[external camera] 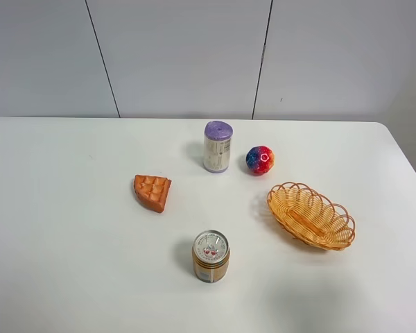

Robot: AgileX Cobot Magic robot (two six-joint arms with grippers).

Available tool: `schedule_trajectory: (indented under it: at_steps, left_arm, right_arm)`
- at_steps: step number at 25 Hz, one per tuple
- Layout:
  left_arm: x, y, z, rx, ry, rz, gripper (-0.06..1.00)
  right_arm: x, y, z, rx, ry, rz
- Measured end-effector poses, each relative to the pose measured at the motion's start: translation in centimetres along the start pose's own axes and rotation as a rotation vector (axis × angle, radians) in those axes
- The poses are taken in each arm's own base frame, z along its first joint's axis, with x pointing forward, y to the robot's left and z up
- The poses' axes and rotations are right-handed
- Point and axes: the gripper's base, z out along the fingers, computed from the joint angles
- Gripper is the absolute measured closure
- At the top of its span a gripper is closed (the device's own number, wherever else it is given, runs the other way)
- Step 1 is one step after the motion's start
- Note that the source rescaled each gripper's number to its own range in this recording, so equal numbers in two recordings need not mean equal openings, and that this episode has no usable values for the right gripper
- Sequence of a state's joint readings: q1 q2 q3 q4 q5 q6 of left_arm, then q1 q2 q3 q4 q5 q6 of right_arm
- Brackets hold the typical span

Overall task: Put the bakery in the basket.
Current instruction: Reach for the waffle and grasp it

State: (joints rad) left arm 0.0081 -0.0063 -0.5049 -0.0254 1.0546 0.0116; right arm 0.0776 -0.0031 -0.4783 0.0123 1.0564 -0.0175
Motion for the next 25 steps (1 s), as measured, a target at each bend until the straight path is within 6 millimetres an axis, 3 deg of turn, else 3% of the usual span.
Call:
schedule_trajectory:
  at_steps: [18,21,25]
  left_arm:
    - [-0.1,0.0,0.0,0.000,-0.006,0.000,-0.06]
    - [-1.8,0.0,-0.1,-0.001,-0.047,0.000,-0.06]
    - [-6.7,-0.2,1.6,0.023,-0.084,-0.025,-0.06]
  right_arm:
    - [0.0,0.0,0.0,0.000,0.000,0.000]
    - [0.0,0.0,0.0,0.000,0.000,0.000]
    - [0.0,0.0,0.0,0.000,0.000,0.000]
